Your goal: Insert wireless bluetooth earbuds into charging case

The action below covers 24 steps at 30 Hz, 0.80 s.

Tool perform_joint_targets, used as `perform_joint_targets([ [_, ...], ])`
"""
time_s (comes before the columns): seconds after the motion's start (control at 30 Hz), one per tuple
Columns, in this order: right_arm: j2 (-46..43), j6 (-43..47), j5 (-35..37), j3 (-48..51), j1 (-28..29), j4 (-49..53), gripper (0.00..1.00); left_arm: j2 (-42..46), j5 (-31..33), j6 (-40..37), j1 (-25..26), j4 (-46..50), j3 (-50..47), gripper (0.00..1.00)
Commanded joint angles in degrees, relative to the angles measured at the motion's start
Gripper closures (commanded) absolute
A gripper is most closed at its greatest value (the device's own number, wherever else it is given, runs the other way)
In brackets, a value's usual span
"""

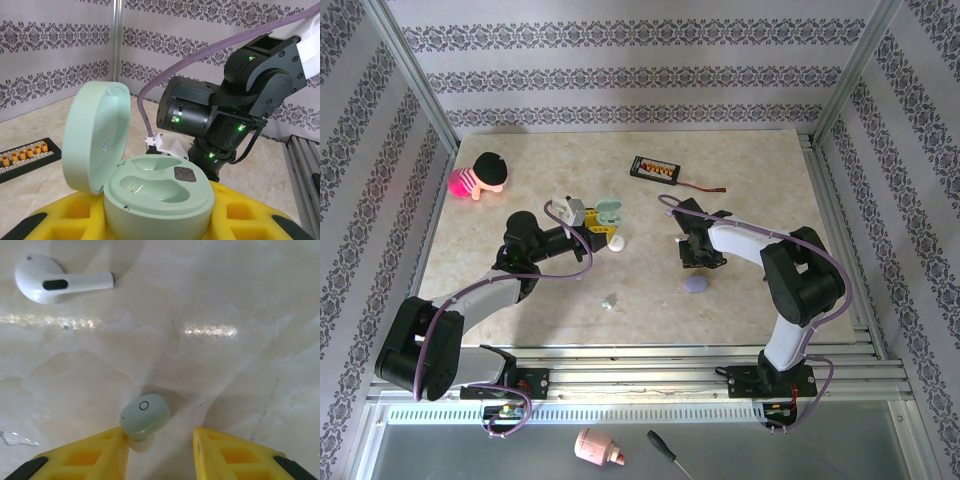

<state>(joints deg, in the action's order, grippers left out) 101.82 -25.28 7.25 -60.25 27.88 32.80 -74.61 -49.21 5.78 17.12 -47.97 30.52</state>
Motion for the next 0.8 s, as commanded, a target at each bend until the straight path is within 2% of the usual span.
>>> perform_joint_targets([
  [0.0, -1.14, 1.35, 3.57, -0.95, -0.36, 3.77, 0.62, 0.85, -0.51, 0.04, -0.77, -1.94, -0.06, 0.73],
  [0.3, -3.60, 2.87, 7.22, -0.75, -0.90, 6.03, 0.62, 1.35, -0.10, 0.66, -0.77, -2.61, -0.43, 0.73],
  [0.5, -6.67, 5.28, 8.61, -2.14, 2.16, 5.32, 0.61, 2.01, 1.92, 1.27, -2.68, -2.31, -2.05, 0.73],
  [0.77, -0.02, 7.34, 18.86, -8.96, 8.02, 9.86, 0.63, 5.96, 7.78, 1.87, -7.54, -1.12, -5.10, 0.74],
])
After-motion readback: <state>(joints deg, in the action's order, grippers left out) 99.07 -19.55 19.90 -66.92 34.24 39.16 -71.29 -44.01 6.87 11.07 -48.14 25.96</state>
